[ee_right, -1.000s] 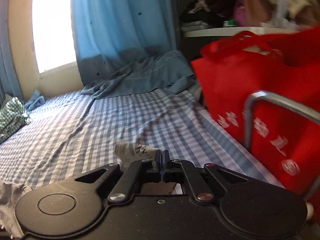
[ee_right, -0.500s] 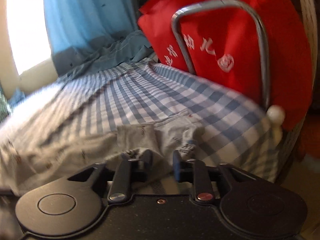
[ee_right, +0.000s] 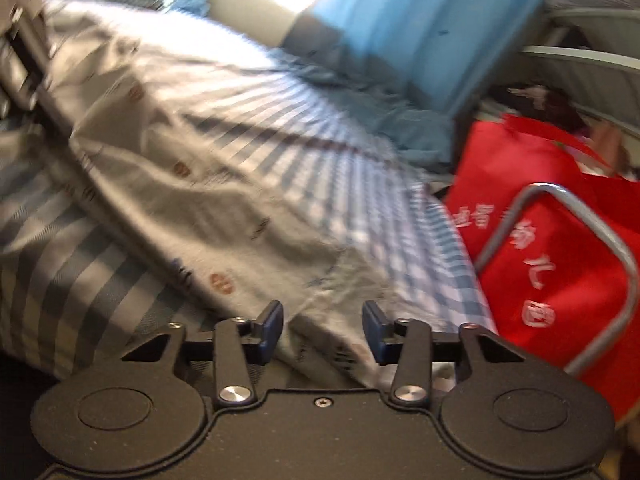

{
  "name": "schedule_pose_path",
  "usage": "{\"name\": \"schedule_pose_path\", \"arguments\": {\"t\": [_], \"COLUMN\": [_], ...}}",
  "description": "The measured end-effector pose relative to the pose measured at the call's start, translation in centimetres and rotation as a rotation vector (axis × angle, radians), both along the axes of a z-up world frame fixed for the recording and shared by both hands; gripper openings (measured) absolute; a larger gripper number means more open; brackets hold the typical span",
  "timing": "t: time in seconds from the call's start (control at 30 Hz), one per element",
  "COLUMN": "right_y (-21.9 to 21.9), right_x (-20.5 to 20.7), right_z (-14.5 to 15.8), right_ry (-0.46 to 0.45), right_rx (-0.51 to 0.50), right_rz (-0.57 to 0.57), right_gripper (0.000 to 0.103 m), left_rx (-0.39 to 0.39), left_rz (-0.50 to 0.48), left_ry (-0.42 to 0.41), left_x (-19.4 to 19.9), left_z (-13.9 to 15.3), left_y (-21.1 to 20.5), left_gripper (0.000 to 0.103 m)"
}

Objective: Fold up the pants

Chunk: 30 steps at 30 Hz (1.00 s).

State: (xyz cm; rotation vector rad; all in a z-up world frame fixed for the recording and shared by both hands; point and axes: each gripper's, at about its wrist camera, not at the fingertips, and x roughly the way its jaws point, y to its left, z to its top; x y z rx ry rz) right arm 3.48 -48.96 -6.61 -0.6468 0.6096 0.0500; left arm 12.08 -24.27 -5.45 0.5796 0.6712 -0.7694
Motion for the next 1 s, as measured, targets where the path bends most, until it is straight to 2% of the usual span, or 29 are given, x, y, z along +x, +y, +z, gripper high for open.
{"name": "schedule_pose_path", "arguments": {"t": [0.03,0.1,0.17,0.23,0.37,0.47,0.53,0.6,0.73,0.83,1.0], "right_y": [0.1,0.1,-0.7,-1.8,-4.4,-6.3,-7.1,-8.0,-11.1,-12.6,-13.2], "right_x": [0.4,0.9,0.9,0.8,0.5,0.3,0.2,-0.1,-0.3,-0.4,-0.7], "right_z": [-0.3,-0.5,-0.3,0.2,1.2,2.0,2.3,2.3,2.1,1.2,0.2], "right_ry": [0.015,0.023,-0.001,-0.036,-0.109,-0.143,-0.174,-0.187,-0.197,-0.189,-0.182], "right_rx": [-0.02,-0.031,0.01,0.086,0.207,0.282,0.288,0.317,0.432,0.452,0.48], "right_rz": [0.003,-0.01,-0.047,-0.098,-0.186,-0.236,-0.263,-0.288,-0.371,-0.402,-0.408], "right_gripper": [0.026,0.004,0.004,0.003,0.003,0.003,0.003,0.003,0.003,0.003,0.003], "left_rx": [-0.019,-0.051,-0.097,-0.131,-0.156,-0.138,-0.115,-0.092,-0.1,-0.11,-0.016], "left_rz": [-0.008,-0.018,-0.015,-0.011,-0.062,-0.157,-0.212,-0.246,-0.271,-0.329,-0.365], "left_ry": [0.02,0.048,0.065,0.085,0.042,0.016,-0.016,0.008,0.074,0.109,0.115], "left_x": [0.2,0.8,1.7,2.9,4.9,7.1,8.8,10.3,12.1,12.6,12.5], "left_z": [0.3,1.1,2.1,3.1,3.8,3.4,2.9,2.1,1.2,0.7,-0.8], "left_y": [0.3,0.5,-0.2,-2.2,-8.3,-12.5,-14.6,-16.9,-18.9,-19.5,-21.2], "left_gripper": [0.0,0.002,0.005,0.021,0.029,0.035,0.038,0.044,0.044,0.044,0.044]}}
